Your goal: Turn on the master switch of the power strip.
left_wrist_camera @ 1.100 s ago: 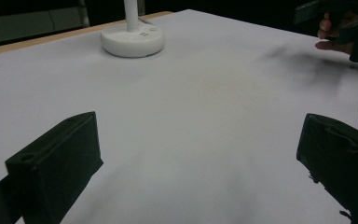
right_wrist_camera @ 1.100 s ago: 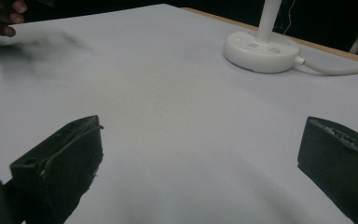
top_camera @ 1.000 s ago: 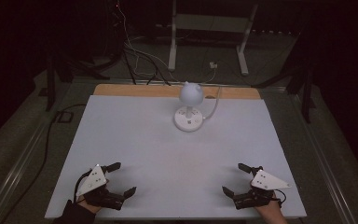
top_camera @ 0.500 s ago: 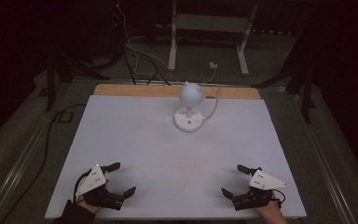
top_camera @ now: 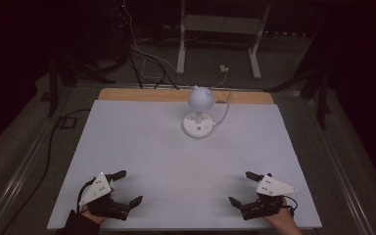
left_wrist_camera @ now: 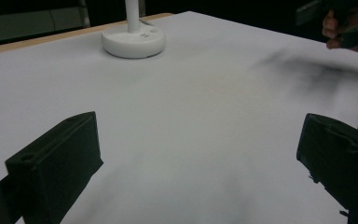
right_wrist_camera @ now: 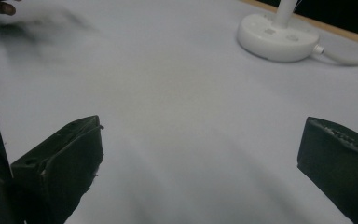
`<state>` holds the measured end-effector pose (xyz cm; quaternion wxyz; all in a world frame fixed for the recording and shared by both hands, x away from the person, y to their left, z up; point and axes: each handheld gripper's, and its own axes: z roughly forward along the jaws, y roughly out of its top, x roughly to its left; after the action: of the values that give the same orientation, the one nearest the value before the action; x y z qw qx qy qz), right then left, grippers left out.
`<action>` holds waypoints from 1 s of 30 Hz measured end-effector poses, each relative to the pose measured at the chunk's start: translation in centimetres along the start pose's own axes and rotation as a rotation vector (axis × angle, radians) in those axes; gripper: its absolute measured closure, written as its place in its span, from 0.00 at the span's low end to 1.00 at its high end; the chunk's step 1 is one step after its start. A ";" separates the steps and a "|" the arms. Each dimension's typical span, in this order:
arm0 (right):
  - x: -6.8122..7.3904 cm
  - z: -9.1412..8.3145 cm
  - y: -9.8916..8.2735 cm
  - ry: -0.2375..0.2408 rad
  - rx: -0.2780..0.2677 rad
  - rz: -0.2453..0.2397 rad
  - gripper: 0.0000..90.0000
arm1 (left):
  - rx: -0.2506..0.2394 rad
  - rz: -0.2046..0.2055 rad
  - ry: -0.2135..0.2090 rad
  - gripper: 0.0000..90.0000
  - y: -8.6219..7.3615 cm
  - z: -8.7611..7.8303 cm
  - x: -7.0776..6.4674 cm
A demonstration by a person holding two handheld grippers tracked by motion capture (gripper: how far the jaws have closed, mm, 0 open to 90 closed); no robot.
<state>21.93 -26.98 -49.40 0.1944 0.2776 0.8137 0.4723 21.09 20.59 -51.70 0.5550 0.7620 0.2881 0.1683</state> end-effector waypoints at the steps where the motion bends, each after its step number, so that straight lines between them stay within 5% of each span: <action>1: -0.1 0.0 0.2 0.002 0.001 0.001 0.00 | 0.002 -0.001 0.000 0.00 0.0 0.0 0.0; 30: -1.4 0.3 4.8 -0.026 -0.035 -0.027 0.01 | -0.001 0.000 -0.002 0.00 0.0 -0.1 0.0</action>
<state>24.46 -25.79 -45.28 0.2163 0.2693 0.8064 0.4800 21.04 20.62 -51.67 0.5557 0.7618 0.2877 0.1677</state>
